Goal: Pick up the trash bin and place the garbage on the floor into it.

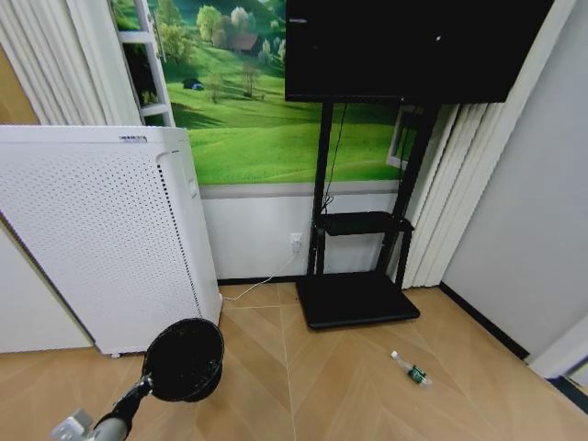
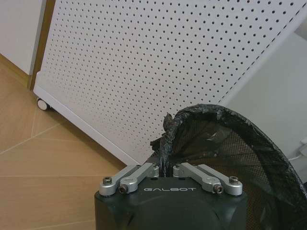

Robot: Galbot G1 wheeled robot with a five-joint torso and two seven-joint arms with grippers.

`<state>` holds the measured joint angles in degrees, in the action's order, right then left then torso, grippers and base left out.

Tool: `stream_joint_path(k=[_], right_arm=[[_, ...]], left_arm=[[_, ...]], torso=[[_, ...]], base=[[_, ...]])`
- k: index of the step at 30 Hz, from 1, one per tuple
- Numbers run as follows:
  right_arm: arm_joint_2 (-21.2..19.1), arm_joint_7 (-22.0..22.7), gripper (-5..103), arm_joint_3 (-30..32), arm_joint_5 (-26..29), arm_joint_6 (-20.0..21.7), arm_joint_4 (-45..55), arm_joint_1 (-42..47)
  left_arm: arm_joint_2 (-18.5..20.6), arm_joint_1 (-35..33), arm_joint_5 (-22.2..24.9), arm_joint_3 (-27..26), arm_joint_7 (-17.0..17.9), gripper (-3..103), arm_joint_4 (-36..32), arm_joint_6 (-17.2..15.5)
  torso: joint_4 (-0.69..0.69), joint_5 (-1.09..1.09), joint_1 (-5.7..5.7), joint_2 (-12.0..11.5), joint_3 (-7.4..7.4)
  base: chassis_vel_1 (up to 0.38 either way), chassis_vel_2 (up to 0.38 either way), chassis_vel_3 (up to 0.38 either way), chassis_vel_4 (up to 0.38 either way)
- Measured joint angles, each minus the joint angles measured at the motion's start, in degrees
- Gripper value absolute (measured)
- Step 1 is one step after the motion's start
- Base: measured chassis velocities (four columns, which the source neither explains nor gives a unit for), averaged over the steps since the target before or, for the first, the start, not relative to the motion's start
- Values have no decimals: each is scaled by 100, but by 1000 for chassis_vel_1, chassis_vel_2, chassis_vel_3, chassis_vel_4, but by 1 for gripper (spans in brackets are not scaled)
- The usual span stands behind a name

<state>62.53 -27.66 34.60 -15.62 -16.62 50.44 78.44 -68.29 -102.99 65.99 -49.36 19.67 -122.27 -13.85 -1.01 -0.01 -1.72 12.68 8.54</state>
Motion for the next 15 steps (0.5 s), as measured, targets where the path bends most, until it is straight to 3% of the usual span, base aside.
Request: stream_joint_path(k=[4, 8, 11, 12, 14, 15], right_arm=[[-92, 2, 33, 29, 238, -1, 242, 66], [-145, -30, 33, 51, 513, 1, 482, 154], [-265, -100, 33, 91, 1328, 81, 1278, 363], [-313, -269, 33, 84, 1853, 89, 1872, 470], [-323, -340, 33, 72, 2032, 82, 2078, 506], [-331, -528, 33, 32, 2494, 67, 2623, 586]], left_arm=[[25, 7, 18, -11, 11, 7, -55, 4], [43, 9, -16, 10, 9, 7, -55, 3], [108, 27, -14, 79, -5, 7, -34, -12], [205, 84, -38, 214, -30, 7, 65, -14], [252, 124, -59, 287, -35, 7, 126, -16], [425, 280, -185, 572, -37, 7, 326, -24]], torso=[[0, 0, 0, 0, 0], [0, 3, 0, 0, 0], [0, 0, 0, 0, 0], [2, 1, 0, 0, 0], [4, 2, 0, 0, 0], [3, 0, 0, 0, 0]], base=[[0, 0, 0, 0], [0, 0, 0, 0], [0, 0, 0, 0], [0, 0, 0, 0], [0, 0, 0, 0], [0, 0, 0, 0]])
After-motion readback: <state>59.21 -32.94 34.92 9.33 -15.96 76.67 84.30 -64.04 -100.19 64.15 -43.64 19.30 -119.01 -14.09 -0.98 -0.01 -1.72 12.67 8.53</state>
